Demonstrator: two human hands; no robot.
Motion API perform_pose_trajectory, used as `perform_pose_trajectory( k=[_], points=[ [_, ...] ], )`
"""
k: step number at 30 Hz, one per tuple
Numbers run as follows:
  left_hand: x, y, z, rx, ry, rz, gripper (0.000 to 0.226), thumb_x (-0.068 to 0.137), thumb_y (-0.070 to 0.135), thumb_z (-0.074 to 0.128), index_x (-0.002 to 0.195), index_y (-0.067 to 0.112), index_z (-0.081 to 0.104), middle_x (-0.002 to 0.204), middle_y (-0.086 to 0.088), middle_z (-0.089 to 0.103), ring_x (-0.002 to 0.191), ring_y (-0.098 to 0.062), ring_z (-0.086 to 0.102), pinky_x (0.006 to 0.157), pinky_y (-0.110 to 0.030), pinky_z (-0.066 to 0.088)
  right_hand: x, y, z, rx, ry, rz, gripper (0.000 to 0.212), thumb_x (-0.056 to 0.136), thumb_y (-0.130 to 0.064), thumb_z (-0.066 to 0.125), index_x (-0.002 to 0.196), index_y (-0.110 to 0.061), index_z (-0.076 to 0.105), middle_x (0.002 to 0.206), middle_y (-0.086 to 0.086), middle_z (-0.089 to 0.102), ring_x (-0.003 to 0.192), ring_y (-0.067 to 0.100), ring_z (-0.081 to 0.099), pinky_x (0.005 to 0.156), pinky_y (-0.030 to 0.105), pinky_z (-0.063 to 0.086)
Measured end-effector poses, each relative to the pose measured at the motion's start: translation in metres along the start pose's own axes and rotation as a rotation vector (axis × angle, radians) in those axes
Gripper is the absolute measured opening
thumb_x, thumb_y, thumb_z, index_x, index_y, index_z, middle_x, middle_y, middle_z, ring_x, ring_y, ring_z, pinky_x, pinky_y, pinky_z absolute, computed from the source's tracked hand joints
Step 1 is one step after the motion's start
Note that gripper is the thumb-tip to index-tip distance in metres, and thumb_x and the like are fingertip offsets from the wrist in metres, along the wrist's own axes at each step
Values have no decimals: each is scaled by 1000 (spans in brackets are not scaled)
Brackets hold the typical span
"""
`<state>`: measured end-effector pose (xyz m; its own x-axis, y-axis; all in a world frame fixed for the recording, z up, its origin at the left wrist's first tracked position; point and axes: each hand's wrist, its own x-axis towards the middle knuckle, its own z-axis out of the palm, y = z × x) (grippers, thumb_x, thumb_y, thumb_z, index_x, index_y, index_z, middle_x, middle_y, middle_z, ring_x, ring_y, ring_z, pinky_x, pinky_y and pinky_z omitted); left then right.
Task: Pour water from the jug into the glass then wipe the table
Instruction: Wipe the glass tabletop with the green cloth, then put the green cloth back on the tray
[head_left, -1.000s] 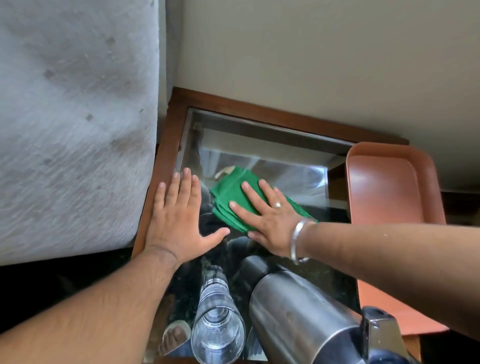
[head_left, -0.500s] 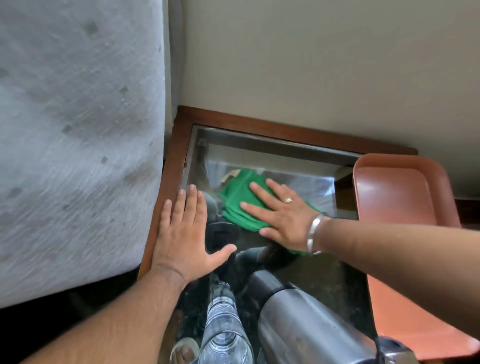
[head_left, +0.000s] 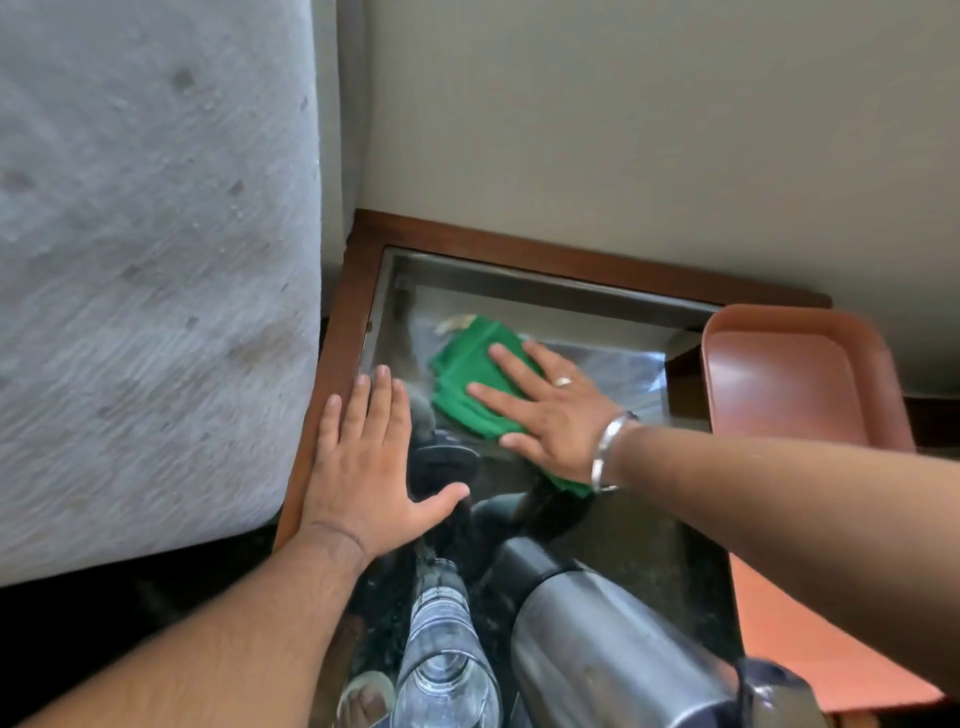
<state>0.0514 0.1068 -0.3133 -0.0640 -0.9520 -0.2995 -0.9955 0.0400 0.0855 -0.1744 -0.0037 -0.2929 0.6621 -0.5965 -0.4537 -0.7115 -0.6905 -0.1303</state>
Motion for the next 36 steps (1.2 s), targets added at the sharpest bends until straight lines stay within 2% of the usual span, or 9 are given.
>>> perform_pose_trajectory(
  k=[3,6,12,17,21,27,31,34,36],
  points=[
    [0,-1,1,8,-5,-6,127,72,94,22,159,2,11,169,-19,5,156,-35,5,125,-56,8,-27,18,1,122,-68,398,68,94,-63,25,148,-45,-12,161,3,-21,147,36,-14,120,49,-3],
    [0,-1,-1,19,-13,-10,127,72,95,18,159,3,6,169,-19,2,156,-34,1,126,-56,6,-48,6,-5,380,-24,444,74,92,-64,36,152,-41,-1,162,4,-17,148,33,-14,120,46,0],
    [1,4,-6,45,-68,-24,126,72,94,9,159,4,-3,169,-20,-7,155,-37,-6,125,-58,3,-89,6,3,553,85,1078,62,77,-52,71,116,-7,54,114,16,64,102,37,61,86,42,48],
    [3,6,-23,74,-184,-56,127,66,94,-8,156,5,-17,167,-19,-20,154,-37,-14,125,-57,1,-80,0,-43,1190,43,1127,30,73,-31,80,90,-11,65,88,8,72,78,27,69,74,36,57],
    [10,17,-44,105,-280,-74,126,75,94,21,157,3,-12,167,-21,-15,155,-39,-6,125,-56,11,-110,21,-121,1857,183,1095,7,89,-15,65,90,-11,59,58,6,71,51,21,68,50,39,59],
    [22,31,-63,80,-410,-116,130,79,83,52,156,-3,-9,165,-28,-14,154,-45,-4,124,-54,17,-166,69,-177,1980,585,1009,17,93,-7,59,109,-7,54,102,15,66,68,23,73,55,47,60],
    [27,34,-61,44,-434,-144,133,78,79,60,155,-6,-7,164,-31,-13,153,-48,-3,125,-53,18,-199,80,-146,2031,772,1052,29,93,-8,57,122,-9,53,104,13,69,68,20,74,47,40,59],
    [27,29,-54,27,-410,-131,133,77,80,59,155,-6,-6,164,-31,-12,153,-48,-3,124,-54,18,-215,68,-80,2025,730,1206,20,93,-5,57,112,-10,56,99,11,68,60,20,73,47,37,58],
    [25,26,-49,24,-391,-120,132,78,82,55,155,-5,-6,164,-30,-10,153,-47,-2,124,-53,19,-222,59,-30,1797,521,1379,20,92,-8,61,111,-6,58,102,14,68,69,25,74,68,44,60]
  ],
)
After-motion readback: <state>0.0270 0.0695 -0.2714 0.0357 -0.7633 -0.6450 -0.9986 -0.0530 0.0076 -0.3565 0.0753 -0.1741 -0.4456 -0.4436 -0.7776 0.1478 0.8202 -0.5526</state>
